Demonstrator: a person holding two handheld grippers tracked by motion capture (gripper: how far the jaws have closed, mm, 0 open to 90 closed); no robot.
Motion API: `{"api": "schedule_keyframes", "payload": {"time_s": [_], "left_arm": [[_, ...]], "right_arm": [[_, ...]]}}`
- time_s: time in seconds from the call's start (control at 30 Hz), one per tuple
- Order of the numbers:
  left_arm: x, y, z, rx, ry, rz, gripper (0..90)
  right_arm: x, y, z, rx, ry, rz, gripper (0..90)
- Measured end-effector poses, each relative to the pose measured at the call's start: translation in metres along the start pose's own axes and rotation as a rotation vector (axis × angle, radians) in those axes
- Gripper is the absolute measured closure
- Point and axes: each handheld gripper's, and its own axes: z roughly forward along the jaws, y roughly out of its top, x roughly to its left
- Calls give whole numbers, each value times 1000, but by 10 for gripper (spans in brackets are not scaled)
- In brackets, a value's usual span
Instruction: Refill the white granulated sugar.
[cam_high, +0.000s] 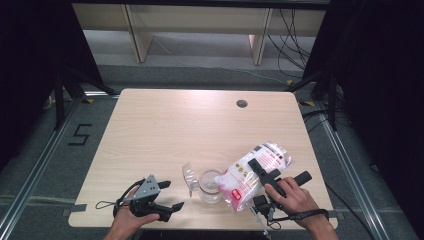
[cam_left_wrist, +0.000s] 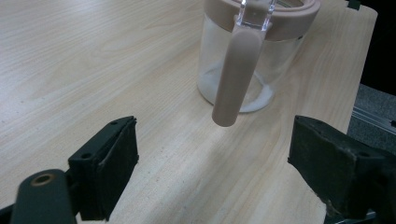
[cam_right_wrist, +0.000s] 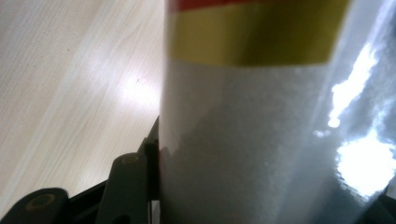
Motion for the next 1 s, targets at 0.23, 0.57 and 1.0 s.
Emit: {"api": "schedule_keyframes", "payload": {"time_s": [0.23, 0.57, 1.0], "left_arm": [[0, 0, 0, 0, 2, 0, 153], [0, 0, 0, -1, 2, -1, 153], [0, 0, 0, 0, 2, 1, 153]], "right_arm": [[0, 0, 0, 3, 1, 4, 528], [-1, -1, -1, -4, -15, 2, 529], [0, 0, -1, 2, -12, -4, 531]]}}
